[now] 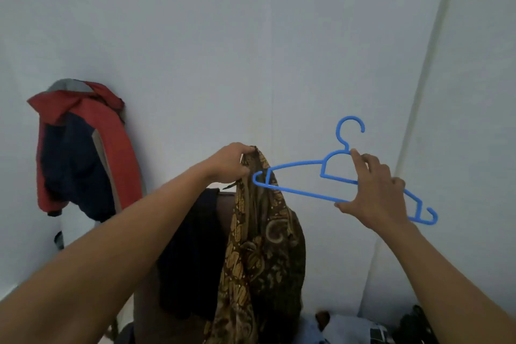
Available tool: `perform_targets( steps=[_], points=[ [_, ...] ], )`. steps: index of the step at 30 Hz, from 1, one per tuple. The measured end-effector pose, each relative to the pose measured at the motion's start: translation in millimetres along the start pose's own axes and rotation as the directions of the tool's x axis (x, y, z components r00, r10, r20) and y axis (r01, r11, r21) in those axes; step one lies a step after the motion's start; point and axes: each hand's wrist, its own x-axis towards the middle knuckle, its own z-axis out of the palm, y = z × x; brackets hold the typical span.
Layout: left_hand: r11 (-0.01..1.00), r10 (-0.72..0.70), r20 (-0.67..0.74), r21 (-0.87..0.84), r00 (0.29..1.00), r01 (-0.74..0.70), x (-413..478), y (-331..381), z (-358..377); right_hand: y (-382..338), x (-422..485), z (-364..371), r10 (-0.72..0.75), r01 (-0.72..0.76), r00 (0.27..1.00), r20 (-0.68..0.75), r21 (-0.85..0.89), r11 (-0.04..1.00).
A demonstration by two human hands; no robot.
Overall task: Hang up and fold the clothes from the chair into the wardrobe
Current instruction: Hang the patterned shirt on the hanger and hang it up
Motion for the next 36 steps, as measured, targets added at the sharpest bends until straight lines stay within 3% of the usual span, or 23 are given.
perform_targets(
  steps=[5, 11, 17, 21, 25, 28, 31, 33, 36],
  points=[
    [0.993, 0.099, -0.116, 0.069, 0.988, -0.091, -15, 64, -80, -37, 17, -56, 0.033, -0.035, 0.984, -0.172, -0.007, 0.999],
    [0.953, 0.296, -0.280, 0.156, 0.913, -0.260, -47, 125, -141, -92, 37, -117, -0.008, 0.027, 0.939, -0.343, 0.052, 0.998],
    [0.912, 0.394, -0.304, 0.243, 0.867, -0.330, -83, 120, -176, -107, 53, -165, -0.056, 0.142, 0.898, -0.436, 0.168, 0.976],
    [0.776, 0.494, -0.425, 0.609, 0.758, -0.164, -101, 105, -208, -119, 58, -197, -0.179, 0.282, 0.842, -0.509, 0.132, 0.950],
    [0.775, 0.467, -0.359, 0.606, 0.808, -0.178, -118, 103, -236, -134, 63, -226, -0.250, 0.417, 0.803, -0.540, 0.211, 0.884],
    [0.706, 0.507, -0.374, 0.697, 0.777, -0.125, -130, 105, -254, -141, 70, -245, -0.304, 0.511, 0.771, -0.559, 0.259, 0.820],
    [0.708, 0.486, -0.421, 0.704, 0.766, -0.063, -139, 107, -271, -151, 74, -256, -0.316, 0.537, 0.744, -0.589, 0.244, 0.808],
    [0.734, 0.471, -0.462, 0.678, 0.752, -0.043, -144, 110, -283, -158, 72, -255, -0.268, 0.522, 0.692, -0.670, 0.209, 0.827],
    [0.775, 0.445, -0.524, 0.632, 0.726, -0.019, -150, 110, -299, -167, 55, -242, -0.156, 0.589, 0.507, -0.848, 0.209, 0.781]
  ],
)
